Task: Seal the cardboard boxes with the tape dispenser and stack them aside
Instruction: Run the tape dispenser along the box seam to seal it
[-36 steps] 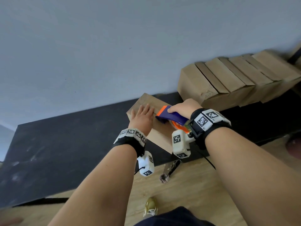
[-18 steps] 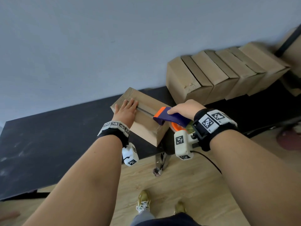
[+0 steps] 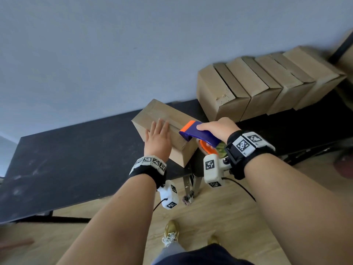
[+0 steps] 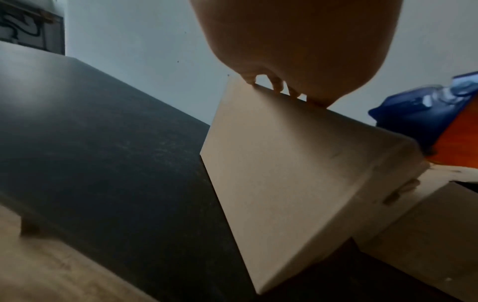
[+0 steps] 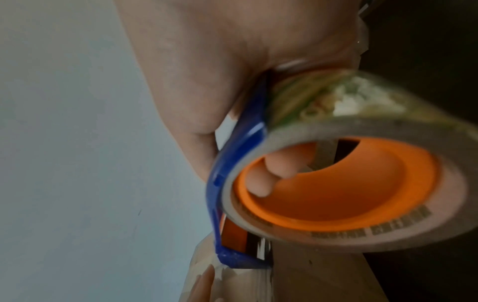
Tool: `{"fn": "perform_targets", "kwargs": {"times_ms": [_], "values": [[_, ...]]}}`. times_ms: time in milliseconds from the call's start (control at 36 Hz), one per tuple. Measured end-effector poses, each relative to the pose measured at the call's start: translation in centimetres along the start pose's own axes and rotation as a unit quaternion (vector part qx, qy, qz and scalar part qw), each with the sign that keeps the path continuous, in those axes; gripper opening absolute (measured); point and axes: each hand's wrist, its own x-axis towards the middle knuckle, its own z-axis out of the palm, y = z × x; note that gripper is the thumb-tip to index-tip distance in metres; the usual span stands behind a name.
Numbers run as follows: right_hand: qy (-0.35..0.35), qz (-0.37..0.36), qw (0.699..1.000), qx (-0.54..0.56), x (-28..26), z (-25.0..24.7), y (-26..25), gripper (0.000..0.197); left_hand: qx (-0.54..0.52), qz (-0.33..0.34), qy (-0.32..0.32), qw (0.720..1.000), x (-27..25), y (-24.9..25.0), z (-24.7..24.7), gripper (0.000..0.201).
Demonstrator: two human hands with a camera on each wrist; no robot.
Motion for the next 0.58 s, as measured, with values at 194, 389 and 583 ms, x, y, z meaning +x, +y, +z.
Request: {"fn": "perform_targets", "kwargs": {"times_ms": [194,389,583], "values": [[0.003,-0.001,1.0,0.001,0.1,-0.2,0.0,0.057,-0.021,0.028,-0.062,0.997,-1.8,0.8,0.2,0.08],[-0.006,-0.003,1.0,-0.003,-0.1,-0.3,0.0,0.06,0.079,0.065,-0.095,0.99,-1.0,1.4,0.0,0.105],[-0.01,-0.01,1.0,0.002,-0.4,-0.8,0.8,0.054,0.129,0.066,-0.097,0.985,-0.7,2.1,0.8,0.088]]}}
